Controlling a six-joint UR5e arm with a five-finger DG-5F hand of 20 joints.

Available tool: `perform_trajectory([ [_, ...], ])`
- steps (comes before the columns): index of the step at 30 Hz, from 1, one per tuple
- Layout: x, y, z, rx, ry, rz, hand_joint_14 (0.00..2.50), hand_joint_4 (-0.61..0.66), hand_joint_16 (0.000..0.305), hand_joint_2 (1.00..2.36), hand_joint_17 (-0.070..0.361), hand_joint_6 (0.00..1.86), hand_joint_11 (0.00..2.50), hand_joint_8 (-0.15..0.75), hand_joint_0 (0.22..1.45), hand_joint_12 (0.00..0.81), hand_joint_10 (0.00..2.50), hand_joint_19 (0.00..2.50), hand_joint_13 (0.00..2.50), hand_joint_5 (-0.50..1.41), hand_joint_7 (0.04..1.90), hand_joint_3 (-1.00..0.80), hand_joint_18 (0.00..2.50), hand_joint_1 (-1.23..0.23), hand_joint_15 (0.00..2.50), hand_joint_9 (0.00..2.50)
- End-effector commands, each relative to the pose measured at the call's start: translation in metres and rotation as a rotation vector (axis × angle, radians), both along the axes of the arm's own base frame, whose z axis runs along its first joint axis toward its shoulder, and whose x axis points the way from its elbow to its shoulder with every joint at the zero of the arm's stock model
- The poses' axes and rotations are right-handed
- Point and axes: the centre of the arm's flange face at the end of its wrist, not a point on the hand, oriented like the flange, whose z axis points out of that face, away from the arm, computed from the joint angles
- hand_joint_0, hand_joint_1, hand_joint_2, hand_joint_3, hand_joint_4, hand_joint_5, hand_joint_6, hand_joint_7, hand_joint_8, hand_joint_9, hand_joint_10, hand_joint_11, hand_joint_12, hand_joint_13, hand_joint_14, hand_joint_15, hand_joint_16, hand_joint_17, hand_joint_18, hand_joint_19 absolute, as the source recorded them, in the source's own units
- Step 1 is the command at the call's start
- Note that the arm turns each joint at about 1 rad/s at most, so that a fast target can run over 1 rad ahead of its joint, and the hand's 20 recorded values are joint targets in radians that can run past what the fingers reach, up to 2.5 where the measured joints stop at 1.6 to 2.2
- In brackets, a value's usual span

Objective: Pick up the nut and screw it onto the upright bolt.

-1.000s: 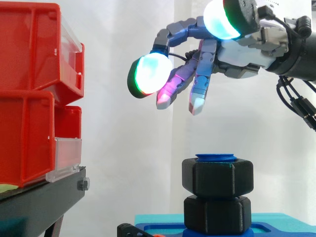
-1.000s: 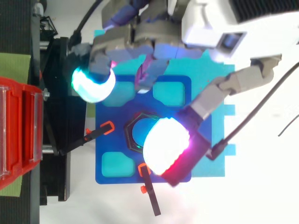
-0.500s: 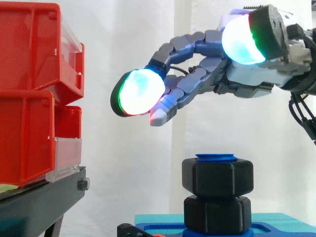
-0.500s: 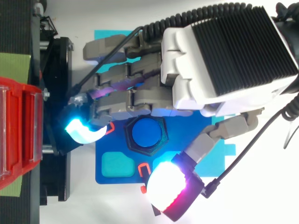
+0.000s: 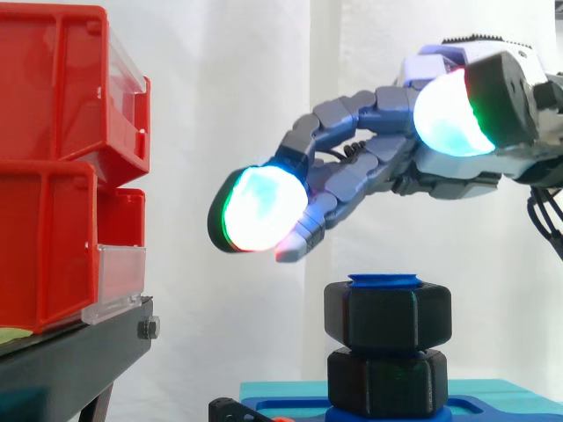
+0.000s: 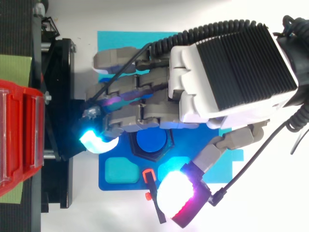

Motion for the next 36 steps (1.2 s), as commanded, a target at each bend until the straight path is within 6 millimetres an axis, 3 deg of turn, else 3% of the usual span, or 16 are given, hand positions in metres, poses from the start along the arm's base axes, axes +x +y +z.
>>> perform_trajectory([
  [1, -0.002, 0.0, -0.004, -0.001, 0.006, 0.0, 0.0, 0.19, 0.03, 1.0, 0.068, 0.5, 0.0, 0.221, 0.48, 0.291, 0.0, 0.0, 0.29, -0.15, 0.57, -0.5, 0.0, -0.34, 0.0, 0.66],
  [5, -0.007, -0.002, -0.019, 0.001, 0.029, -0.001, 0.0, 0.21, 0.03, 1.0, 0.067, 0.5, 0.0, 0.227, 0.48, 0.294, 0.0, 0.0, 0.33, -0.15, 0.58, -0.5, 0.0, -0.34, 0.0, 0.69],
  [25, -0.005, -0.001, -0.018, -0.002, 0.012, -0.001, 0.0, 0.25, 0.025, 1.0, 0.056, 0.5, 0.0, 0.26, 0.5, 0.29, 0.0, 0.0, 0.59, -0.13, 0.67, -0.5, 0.23, -0.38, 0.0, 0.76],
  [36, -0.005, -0.001, -0.018, 0.0, 0.013, -0.001, 0.0, 0.26, 0.024, 1.0, 0.055, 0.5, 0.0, 0.285, 0.51, 0.289, 0.0, 0.0, 0.75, -0.13, 0.7, -0.5, 0.37, -0.39, 0.0, 0.92],
])
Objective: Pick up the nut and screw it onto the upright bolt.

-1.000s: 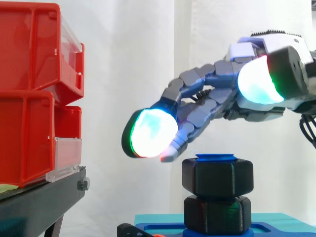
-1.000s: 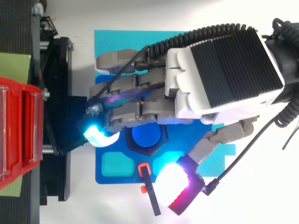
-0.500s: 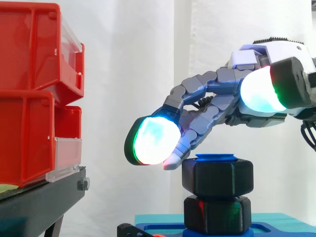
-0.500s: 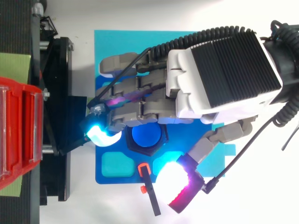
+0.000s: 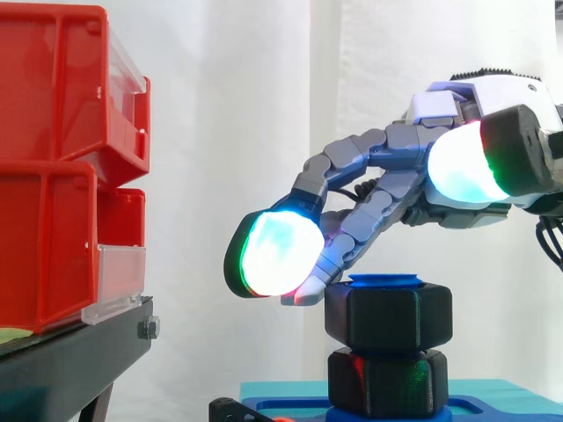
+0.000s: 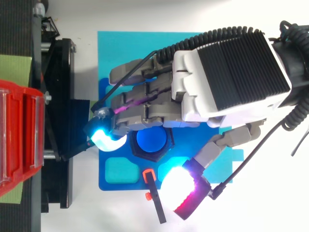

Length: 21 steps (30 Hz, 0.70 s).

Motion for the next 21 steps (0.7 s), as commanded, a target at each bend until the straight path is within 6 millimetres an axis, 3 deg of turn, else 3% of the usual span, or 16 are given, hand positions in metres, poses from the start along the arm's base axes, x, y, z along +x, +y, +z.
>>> perform_trajectory([
  [1, 0.0, 0.0, 0.0, -0.001, 0.001, 0.0, 0.0, 0.26, 0.024, 1.0, 0.055, 0.5, 0.0, 0.286, 0.51, 0.289, 0.0, 0.01, 0.75, -0.13, 0.7, -0.5, 0.37, -0.38, 0.0, 0.92],
  [21, -0.002, -0.012, 0.0, 0.0, 0.005, -0.014, 0.0, 0.27, 0.025, 1.0, 0.057, 0.5, 0.19, 0.315, 0.52, 0.296, 0.01, 0.12, 0.99, -0.1, 0.94, -0.5, 0.57, -0.38, 0.08, 1.27],
])
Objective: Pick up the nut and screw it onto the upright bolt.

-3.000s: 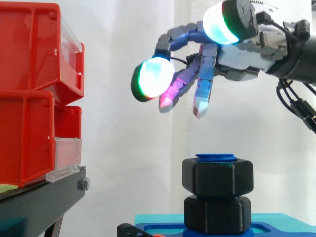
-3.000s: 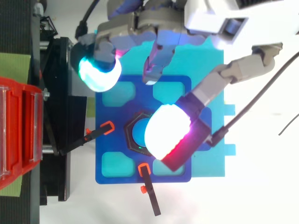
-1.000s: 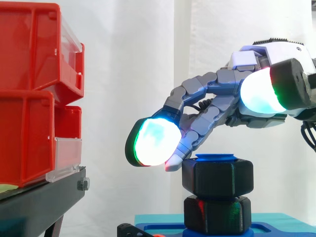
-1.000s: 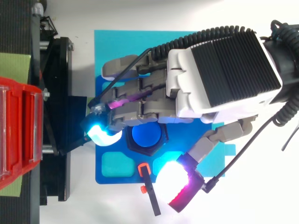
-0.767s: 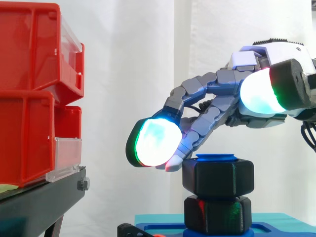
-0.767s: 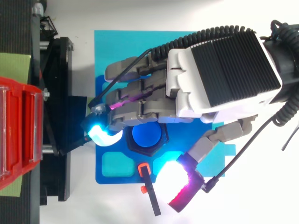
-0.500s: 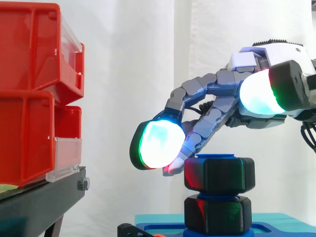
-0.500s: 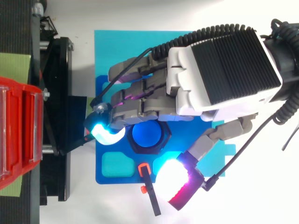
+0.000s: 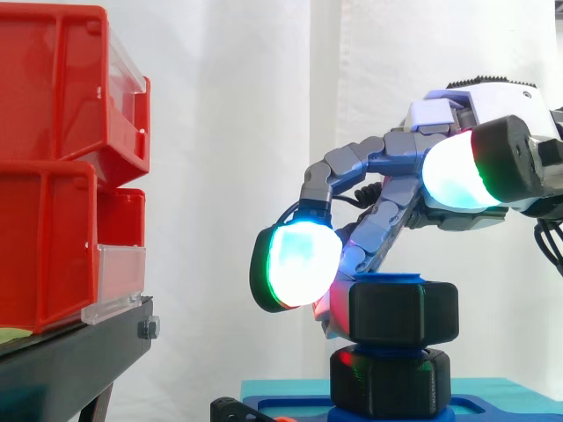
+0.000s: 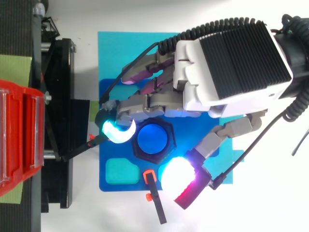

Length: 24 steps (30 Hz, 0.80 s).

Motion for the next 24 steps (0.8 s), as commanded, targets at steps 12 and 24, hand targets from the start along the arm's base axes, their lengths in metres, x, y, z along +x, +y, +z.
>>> perform_trajectory([
  [12, -0.003, -0.014, 0.0, -0.002, 0.006, -0.015, 0.0, 0.24, 0.025, 1.0, 0.056, 0.5, 0.2, 0.331, 0.52, 0.298, 0.01, 0.12, 1.04, -0.06, 1.22, -0.5, 0.62, -0.37, 0.09, 1.3],
  [24, -0.006, -0.025, -0.002, -0.009, 0.016, -0.028, 0.0, 0.21, 0.024, 1.0, 0.053, 0.5, 0.21, 0.331, 0.53, 0.289, 0.01, 0.17, 1.12, 0.01, 1.41, -0.5, 0.7, -0.37, 0.12, 1.4],
])
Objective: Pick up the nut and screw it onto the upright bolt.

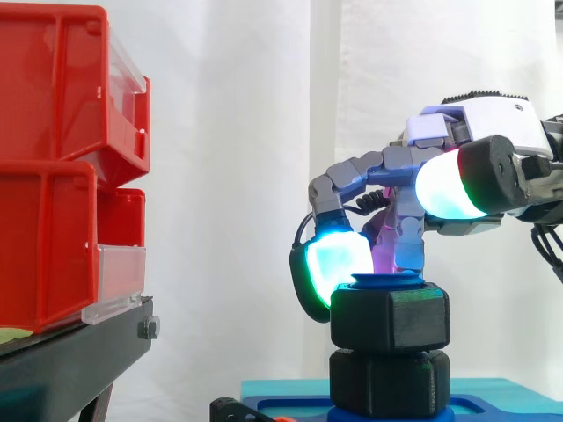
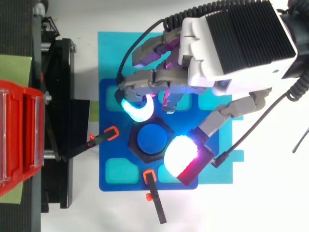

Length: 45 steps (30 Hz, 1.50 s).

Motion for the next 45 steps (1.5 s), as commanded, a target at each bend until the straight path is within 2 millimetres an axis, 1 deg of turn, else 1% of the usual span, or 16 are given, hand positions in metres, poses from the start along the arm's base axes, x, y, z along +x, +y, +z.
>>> perform_trajectory([
  [1, -0.002, -0.004, 0.0, -0.005, 0.008, -0.005, 0.0, 0.21, 0.023, 1.0, 0.053, 0.5, 0.22, 0.334, 0.53, 0.289, 0.01, 0.17, 1.12, 0.02, 1.4, -0.5, 0.7, -0.37, 0.12, 1.4],
  [6, -0.004, -0.01, -0.002, -0.008, 0.022, -0.013, 0.0, 0.13, 0.021, 1.0, 0.048, 0.51, 0.21, 0.298, 0.53, 0.27, 0.01, 0.2, 1.2, 0.06, 1.5, -0.5, 0.78, -0.37, 0.13, 1.49],
  [9, -0.005, -0.014, -0.002, -0.008, 0.027, -0.016, 0.01, 0.08, 0.02, 1.0, 0.044, 0.58, 0.23, 0.256, 0.54, 0.244, 0.01, 0.24, 1.28, 0.06, 1.36, -0.5, 0.88, -0.38, 0.14, 1.63],
  [13, -0.008, -0.019, -0.004, -0.012, 0.038, -0.018, 0.0, 0.06, 0.017, 1.0, 0.039, 0.62, 0.22, 0.227, 0.54, 0.225, 0.01, 0.28, 1.33, 0.06, 1.28, -0.5, 0.94, -0.38, 0.14, 1.68],
  [16, -0.009, -0.026, -0.004, -0.012, 0.04, -0.022, 0.0, 0.07, 0.018, 1.0, 0.04, 0.61, 0.23, 0.241, 0.53, 0.229, 0.01, 0.27, 1.33, 0.06, 1.31, -0.5, 0.95, -0.38, 0.14, 1.69],
  [18, -0.01, -0.029, -0.003, -0.011, 0.037, -0.022, 0.01, 0.1, 0.019, 1.0, 0.043, 0.57, 0.24, 0.28, 0.53, 0.247, 0.01, 0.26, 1.32, 0.06, 1.4, -0.5, 0.94, -0.36, 0.14, 1.66],
  [20, -0.01, -0.031, -0.003, -0.011, 0.035, -0.016, 0.0, 0.11, 0.02, 1.0, 0.046, 0.57, 0.25, 0.295, 0.52, 0.258, 0.01, 0.27, 1.32, 0.05, 1.43, -0.5, 0.94, -0.35, 0.14, 1.64],
  [22, -0.009, -0.033, 0.001, -0.012, 0.022, -0.013, 0.01, 0.14, 0.022, 1.0, 0.049, 0.55, 0.25, 0.318, 0.52, 0.264, 0.01, 0.27, 1.3, 0.05, 1.47, -0.5, 0.94, -0.35, 0.15, 1.61],
  [23, -0.008, -0.033, 0.003, -0.012, 0.015, -0.012, 0.0, 0.16, 0.023, 1.0, 0.052, 0.51, 0.26, 0.32, 0.52, 0.27, 0.01, 0.27, 1.29, 0.05, 1.55, -0.5, 0.93, -0.35, 0.15, 1.6],
  [25, -0.007, -0.035, 0.007, -0.011, 0.005, -0.007, 0.01, 0.16, 0.024, 1.0, 0.053, 0.5, 0.25, 0.33, 0.52, 0.274, 0.01, 0.28, 1.28, 0.04, 1.54, -0.5, 0.93, -0.35, 0.15, 1.58],
  [26, -0.007, -0.035, 0.007, -0.011, 0.005, -0.007, 0.01, 0.19, 0.026, 1.0, 0.058, 0.5, 0.25, 0.337, 0.52, 0.279, 0.01, 0.3, 1.26, 0.02, 1.46, -0.5, 0.93, -0.34, 0.15, 1.55],
  [29, -0.003, -0.035, 0.017, -0.005, -0.02, 0.002, 0.01, 0.21, 0.03, 1.0, 0.069, 0.5, 0.24, 0.346, 0.51, 0.292, 0.01, 0.34, 1.2, -0.02, 1.45, -0.5, 0.89, -0.34, 0.16, 1.45],
  [31, -0.001, -0.036, 0.024, 0.0, -0.032, 0.009, 0.01, 0.23, 0.033, 1.0, 0.073, 0.5, 0.22, 0.338, 0.5, 0.295, 0.01, 0.36, 1.15, -0.05, 1.29, -0.5, 0.87, -0.34, 0.15, 1.38],
  [34, 0.0, -0.039, 0.029, 0.02, -0.039, 0.021, 0.0, 0.28, 0.037, 1.0, 0.083, 0.5, 0.09, 0.313, 0.49, 0.297, 0.0, 0.37, 1.08, -0.1, 0.9, -0.5, 0.84, -0.34, 0.11, 1.29],
  [39, 0.005, -0.031, 0.029, 0.032, -0.091, 0.043, 0.0, 0.26, 0.038, 1.0, 0.085, 0.5, 0.0, 0.299, 0.49, 0.291, 0.0, 0.37, 1.01, -0.11, 0.75, -0.5, 0.81, -0.34, 0.08, 1.22],
  [45, 0.005, -0.023, 0.02, 0.03, -0.108, 0.053, 0.0, 0.25, 0.038, 1.0, 0.086, 0.5, 0.0, 0.29, 0.49, 0.292, 0.0, 0.36, 0.97, -0.12, 0.71, -0.5, 0.79, -0.34, 0.06, 1.19],
])
